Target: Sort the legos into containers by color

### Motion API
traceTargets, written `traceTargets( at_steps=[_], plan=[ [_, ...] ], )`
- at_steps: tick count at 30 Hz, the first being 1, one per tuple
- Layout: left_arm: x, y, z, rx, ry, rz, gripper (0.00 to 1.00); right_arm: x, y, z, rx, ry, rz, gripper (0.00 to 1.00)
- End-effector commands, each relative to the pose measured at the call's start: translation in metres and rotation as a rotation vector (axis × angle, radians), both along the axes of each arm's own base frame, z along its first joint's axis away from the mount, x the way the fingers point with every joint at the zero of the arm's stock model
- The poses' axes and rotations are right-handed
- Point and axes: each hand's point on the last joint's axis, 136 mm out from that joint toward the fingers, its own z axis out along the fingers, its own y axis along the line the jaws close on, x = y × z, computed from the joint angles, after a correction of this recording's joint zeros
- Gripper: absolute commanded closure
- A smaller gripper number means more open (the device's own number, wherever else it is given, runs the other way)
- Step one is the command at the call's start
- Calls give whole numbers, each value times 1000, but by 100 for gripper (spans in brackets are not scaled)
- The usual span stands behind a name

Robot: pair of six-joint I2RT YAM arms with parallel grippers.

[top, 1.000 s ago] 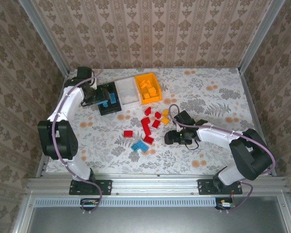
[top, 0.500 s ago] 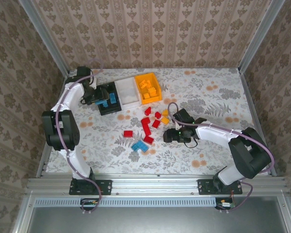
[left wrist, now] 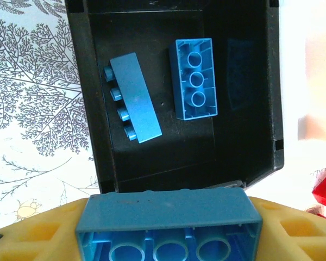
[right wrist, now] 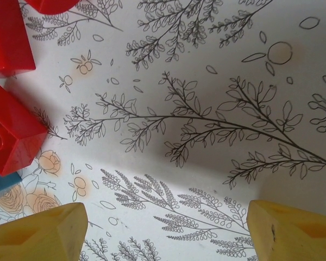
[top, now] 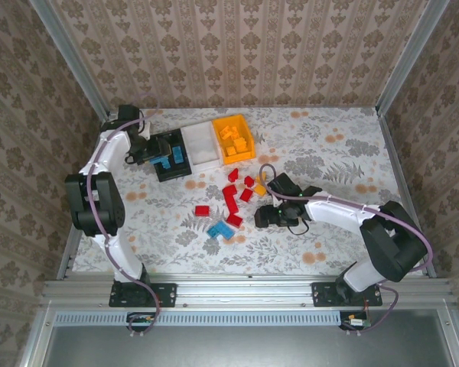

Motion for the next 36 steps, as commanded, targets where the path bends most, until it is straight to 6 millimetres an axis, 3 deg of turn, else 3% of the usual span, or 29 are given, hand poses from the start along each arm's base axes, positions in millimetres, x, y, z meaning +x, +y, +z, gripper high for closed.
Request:
traceTargets(
  at_steps=[1,8,14,22,31,36],
  plan=[
    [2,0,-4,-28,-3,-12,39,3,1,5,-32,-2,-16,21],
    [8,-3,-8,-67,-8,-8,36,5,8,6,-35,-6,-7,21],
    [15,-1,-4,-120,-39,11,15,5,15,5,-38,-1,6,21],
    [16,1,3,-156,-64,24,0,5,21,5,-43,0,15,20],
    [14,-2,12,-153,-96,7,0,4,23,10,-63,-16,19,20],
    [12,-26,25,-143,-149,-84,0,10,19,22,-85,-55,17,20]
  ],
)
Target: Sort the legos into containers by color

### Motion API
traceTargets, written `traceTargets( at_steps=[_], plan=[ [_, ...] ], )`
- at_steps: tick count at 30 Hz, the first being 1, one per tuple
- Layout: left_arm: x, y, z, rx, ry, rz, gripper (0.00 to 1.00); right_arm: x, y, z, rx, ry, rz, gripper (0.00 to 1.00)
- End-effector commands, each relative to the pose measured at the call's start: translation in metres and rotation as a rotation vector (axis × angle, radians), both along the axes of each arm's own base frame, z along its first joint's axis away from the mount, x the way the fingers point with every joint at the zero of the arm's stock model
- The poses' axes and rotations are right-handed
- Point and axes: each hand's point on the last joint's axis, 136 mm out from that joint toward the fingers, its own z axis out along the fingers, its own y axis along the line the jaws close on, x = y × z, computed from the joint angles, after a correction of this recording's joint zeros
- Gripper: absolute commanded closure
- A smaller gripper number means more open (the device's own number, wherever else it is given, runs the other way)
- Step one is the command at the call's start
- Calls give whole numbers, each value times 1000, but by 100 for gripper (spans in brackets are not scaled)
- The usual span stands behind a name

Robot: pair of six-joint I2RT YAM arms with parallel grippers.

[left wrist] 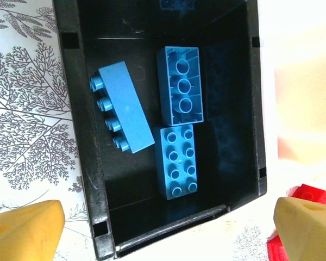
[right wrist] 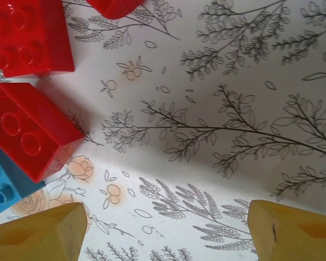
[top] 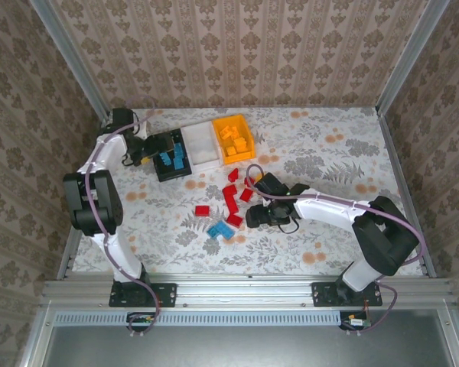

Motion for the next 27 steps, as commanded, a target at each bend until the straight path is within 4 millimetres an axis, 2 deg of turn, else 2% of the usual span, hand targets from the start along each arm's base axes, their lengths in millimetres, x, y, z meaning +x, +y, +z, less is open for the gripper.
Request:
traceTargets(
  at_steps=[1,7,11,14,20,27],
  plan=[
    [-4,-26,31,4,-99,-100,0,6,-2,17,-20,-31,-13,20],
    [-27,-61,53,130,-141,-232,0,8,0,24,-5,-49,-16,21],
    [-53,-89,75,207,-165,-325,0,9,0,29,0,-63,-8,21],
    [-77,-100,82,217,-156,-339,0,10,4,30,7,-57,15,22],
    [-128,-102,83,134,-163,-283,0,16,25,32,17,-22,95,27],
    [-188,-86,52,84,-113,-232,0,20,64,23,11,27,213,34]
  ],
)
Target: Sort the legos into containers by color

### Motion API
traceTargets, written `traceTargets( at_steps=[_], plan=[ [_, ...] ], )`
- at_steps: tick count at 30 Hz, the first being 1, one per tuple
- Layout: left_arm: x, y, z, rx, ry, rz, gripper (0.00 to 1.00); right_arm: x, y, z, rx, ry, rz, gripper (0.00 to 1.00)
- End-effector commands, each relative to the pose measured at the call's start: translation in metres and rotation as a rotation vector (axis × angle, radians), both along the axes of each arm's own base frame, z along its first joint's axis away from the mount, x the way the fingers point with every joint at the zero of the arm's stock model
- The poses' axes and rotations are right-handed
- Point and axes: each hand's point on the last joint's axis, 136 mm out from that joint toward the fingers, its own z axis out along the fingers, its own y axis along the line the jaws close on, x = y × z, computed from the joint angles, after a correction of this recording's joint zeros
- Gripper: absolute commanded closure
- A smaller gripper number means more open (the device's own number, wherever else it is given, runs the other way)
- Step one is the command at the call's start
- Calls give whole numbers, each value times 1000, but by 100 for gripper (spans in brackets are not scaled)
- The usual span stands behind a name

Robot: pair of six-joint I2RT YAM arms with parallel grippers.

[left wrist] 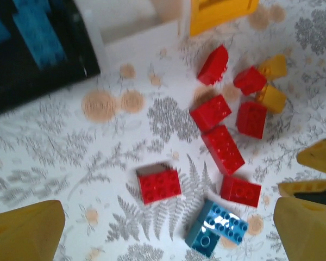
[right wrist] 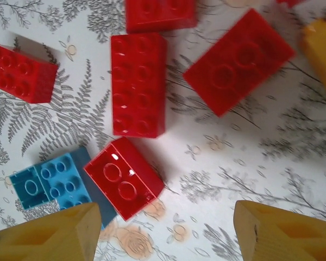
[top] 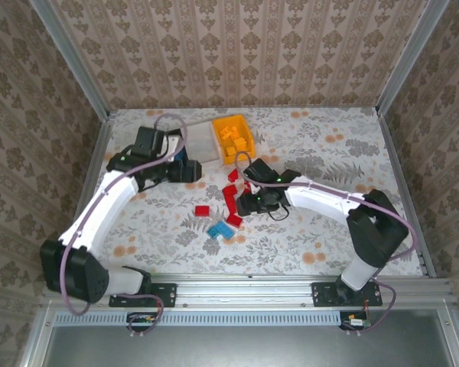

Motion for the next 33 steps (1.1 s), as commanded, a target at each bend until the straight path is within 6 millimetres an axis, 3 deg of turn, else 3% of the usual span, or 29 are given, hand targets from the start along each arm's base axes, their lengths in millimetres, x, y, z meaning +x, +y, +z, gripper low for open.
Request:
traceTargets(
  at_steps=[1,8,22,33],
  plan=[
    [-22,5,-13,-33,36,43,0,-14,15,-11,-31,65,96,34],
    [-46,15,-35,-24,75,53,0,-20,28,-31,-96,95,181,38],
    [-45,18,-38,-27,80,63,0,-24,24,-56,-192,105,205,42],
    [-49,20,-40,-32,83,77,0,-20,19,-46,-189,59,172,57]
  ],
)
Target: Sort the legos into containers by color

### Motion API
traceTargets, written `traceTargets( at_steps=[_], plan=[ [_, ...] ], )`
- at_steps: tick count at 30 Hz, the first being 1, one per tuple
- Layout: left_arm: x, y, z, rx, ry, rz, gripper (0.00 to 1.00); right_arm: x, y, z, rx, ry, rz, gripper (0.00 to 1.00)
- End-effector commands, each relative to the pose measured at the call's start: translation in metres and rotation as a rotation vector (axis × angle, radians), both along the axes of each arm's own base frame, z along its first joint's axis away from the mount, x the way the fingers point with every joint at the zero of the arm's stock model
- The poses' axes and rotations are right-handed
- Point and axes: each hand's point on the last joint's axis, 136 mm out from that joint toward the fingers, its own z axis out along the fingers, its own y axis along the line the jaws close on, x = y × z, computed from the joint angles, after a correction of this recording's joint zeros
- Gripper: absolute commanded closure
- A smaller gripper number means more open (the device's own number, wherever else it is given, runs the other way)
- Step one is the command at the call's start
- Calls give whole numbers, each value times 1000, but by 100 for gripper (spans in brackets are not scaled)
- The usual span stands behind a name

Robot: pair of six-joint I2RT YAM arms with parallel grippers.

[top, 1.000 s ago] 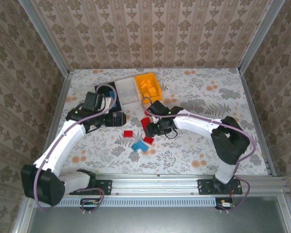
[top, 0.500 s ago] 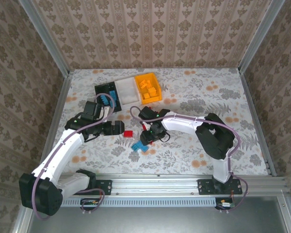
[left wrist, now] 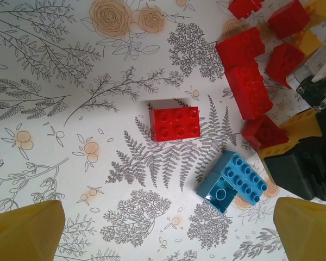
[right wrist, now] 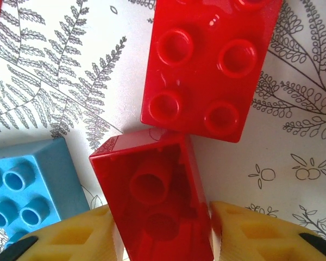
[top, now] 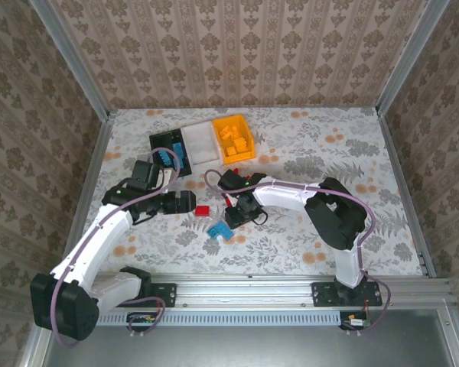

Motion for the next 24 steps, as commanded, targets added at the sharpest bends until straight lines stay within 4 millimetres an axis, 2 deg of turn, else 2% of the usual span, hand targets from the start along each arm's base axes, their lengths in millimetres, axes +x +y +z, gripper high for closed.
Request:
traceTargets(
  at_steps=[1,9,13,15,18,21,24],
  plan=[
    [-2,0,3,-23,-8,15,0,-2,-7,10,-12,-29,-15,59],
    [-2,0,1,-37,-9,21,0,-9,-12,45,51,-64,-39,60],
    [-1,-1,0,-57,-16,31,0,1,-4,72,118,-92,-58,59],
    [-2,-1,0,-65,-25,39,0,14,2,84,153,-101,-67,59],
    [-3,0,2,-77,-42,52,0,43,14,101,185,-115,-80,58],
    [-7,3,1,-82,-47,59,0,79,31,115,230,-133,-93,58],
    [-10,9,2,-73,-52,74,0,117,50,121,281,-138,-119,58]
  ],
)
